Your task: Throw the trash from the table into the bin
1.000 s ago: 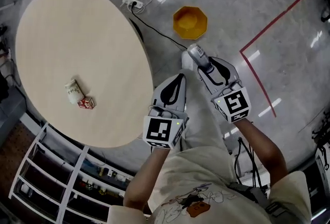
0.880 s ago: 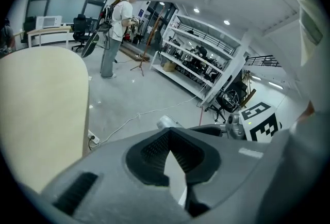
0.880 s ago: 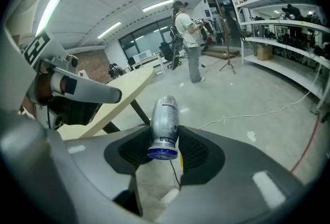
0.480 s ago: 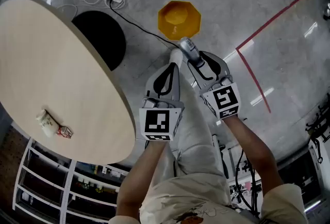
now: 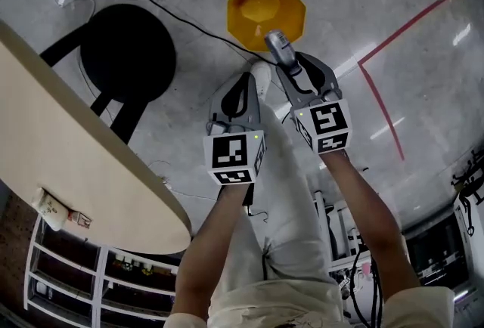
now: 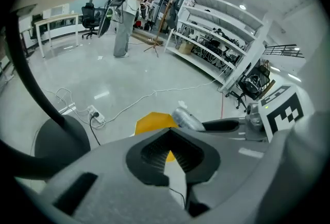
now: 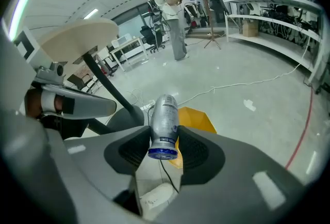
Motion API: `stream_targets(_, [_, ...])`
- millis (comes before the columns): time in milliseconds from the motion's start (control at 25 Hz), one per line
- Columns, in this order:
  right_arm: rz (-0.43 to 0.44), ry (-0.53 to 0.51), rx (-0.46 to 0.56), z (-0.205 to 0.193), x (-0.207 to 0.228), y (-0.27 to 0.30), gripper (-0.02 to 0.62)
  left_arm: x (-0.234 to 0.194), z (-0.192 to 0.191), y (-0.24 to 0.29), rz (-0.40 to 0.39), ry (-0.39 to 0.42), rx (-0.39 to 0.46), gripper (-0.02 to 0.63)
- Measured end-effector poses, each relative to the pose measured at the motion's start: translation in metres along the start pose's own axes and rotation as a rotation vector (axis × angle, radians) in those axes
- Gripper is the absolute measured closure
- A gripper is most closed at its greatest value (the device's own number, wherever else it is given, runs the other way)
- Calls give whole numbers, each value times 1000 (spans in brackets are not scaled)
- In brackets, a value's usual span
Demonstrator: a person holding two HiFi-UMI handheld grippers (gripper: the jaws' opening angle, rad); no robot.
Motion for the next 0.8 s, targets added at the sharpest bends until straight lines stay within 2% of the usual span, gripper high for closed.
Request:
stream_targets(120, [-14, 26, -31, -16, 1, 24, 414, -10, -17, 21, -9, -3, -35, 600])
stream_targets(240, [10, 55, -78, -29, 7, 53, 414, -20, -31, 46, -12, 2, -77, 600])
stream_targets(400, [37, -32, -104, -44, 23, 89, 414, -30, -37, 71, 14, 15, -68, 600])
stream_targets(520, [29, -21, -128, -51, 36, 107, 414, -40, -39, 87, 30, 43, -63, 600])
stream_targets(720, [11, 32, -143, -53, 47, 120, 411, -52, -43, 94, 50, 35, -75, 600])
stream_targets(760, [7, 58, -147, -54, 48, 121, 406, -52, -43, 93, 48, 41, -80, 600])
stream_targets(800, [6, 82, -150, -55, 49, 122, 342, -52, -41, 93, 47, 48, -82, 600])
Point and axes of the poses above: the fingertips, and each gripper's own axes: y forward along the fingers, x to its right, z out of its top, the point moved 8 cm from there along -y, backward along the fingers, and after that the axes turned 12 degrees about -z, right-handed, at the moved point
